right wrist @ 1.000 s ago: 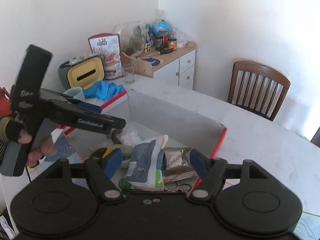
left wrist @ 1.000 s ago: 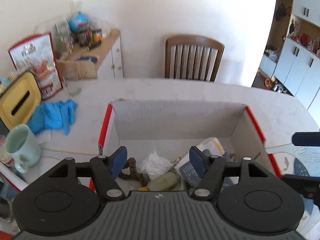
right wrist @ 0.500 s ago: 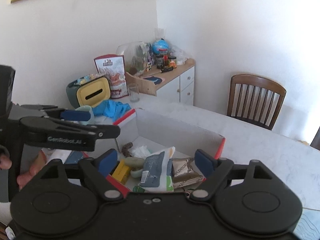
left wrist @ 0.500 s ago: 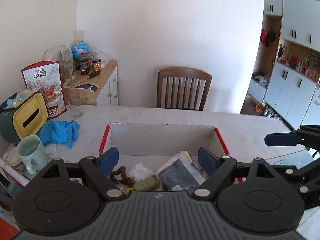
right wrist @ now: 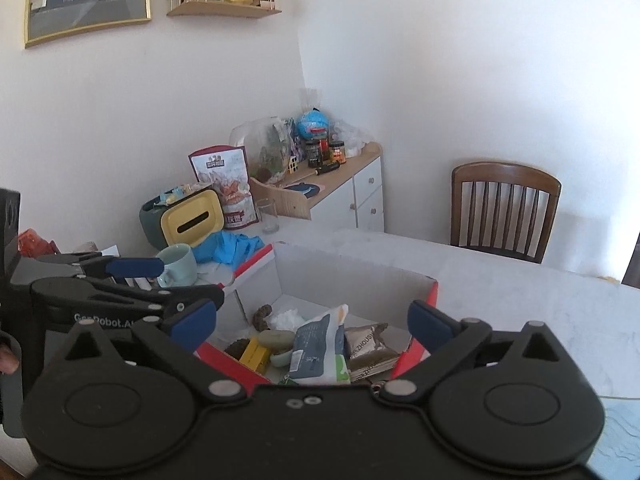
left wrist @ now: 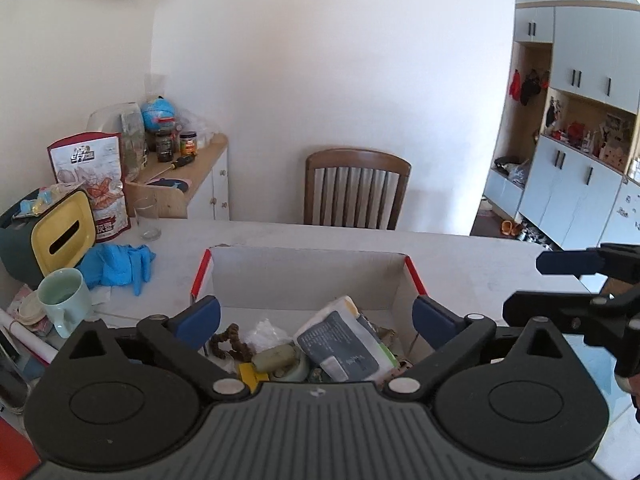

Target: Organize objects

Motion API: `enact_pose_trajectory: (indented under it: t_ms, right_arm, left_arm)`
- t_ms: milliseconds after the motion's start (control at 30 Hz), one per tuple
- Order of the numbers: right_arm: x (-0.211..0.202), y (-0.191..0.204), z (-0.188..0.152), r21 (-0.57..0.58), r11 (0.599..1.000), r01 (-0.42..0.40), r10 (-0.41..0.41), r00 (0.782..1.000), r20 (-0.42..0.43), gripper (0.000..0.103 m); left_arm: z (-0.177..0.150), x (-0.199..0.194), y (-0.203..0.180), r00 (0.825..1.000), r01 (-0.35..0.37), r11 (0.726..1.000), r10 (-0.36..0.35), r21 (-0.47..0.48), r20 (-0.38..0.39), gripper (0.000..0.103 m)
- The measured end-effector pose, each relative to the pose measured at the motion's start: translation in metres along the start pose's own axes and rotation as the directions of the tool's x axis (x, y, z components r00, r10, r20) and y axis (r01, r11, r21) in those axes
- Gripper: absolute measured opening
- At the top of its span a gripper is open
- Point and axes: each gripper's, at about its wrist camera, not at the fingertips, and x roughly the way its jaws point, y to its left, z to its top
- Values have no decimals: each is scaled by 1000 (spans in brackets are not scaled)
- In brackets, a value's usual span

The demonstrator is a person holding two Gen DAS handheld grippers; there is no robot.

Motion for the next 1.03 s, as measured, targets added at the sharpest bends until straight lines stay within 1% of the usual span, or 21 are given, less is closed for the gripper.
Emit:
enact_pose_trajectory:
  t_ms: [233, 367, 633, 733, 1033]
  right_arm:
    - [-14, -2, -9, 22, 1000, 3, -4, 1000, 24, 102]
    - [-17, -2, -15, 27, 1000, 13, -13, 1000, 17, 102]
    - [-23, -2, -26, 38, 999, 22, -22, 1000, 4, 102]
    - [-26, -4, -30, 42, 999, 30, -30, 1000, 0, 102]
    - [-40, -25, -42, 70, 995, 77, -76, 997, -8, 102]
  left_arm:
    - [-8, -10, -11, 1000, 2, 1000, -2, 21, 3, 103]
    - [-12, -15, -17, 1000, 6, 999, -6, 40, 5, 103]
    - [-16, -19, -23, 999, 39, 999, -39, 31, -1, 103]
    - [-18, -18, -25, 999, 34, 999, -34, 29, -3, 103]
    - [-16, -17, -38, 1000, 25, 999, -25, 48, -5, 103]
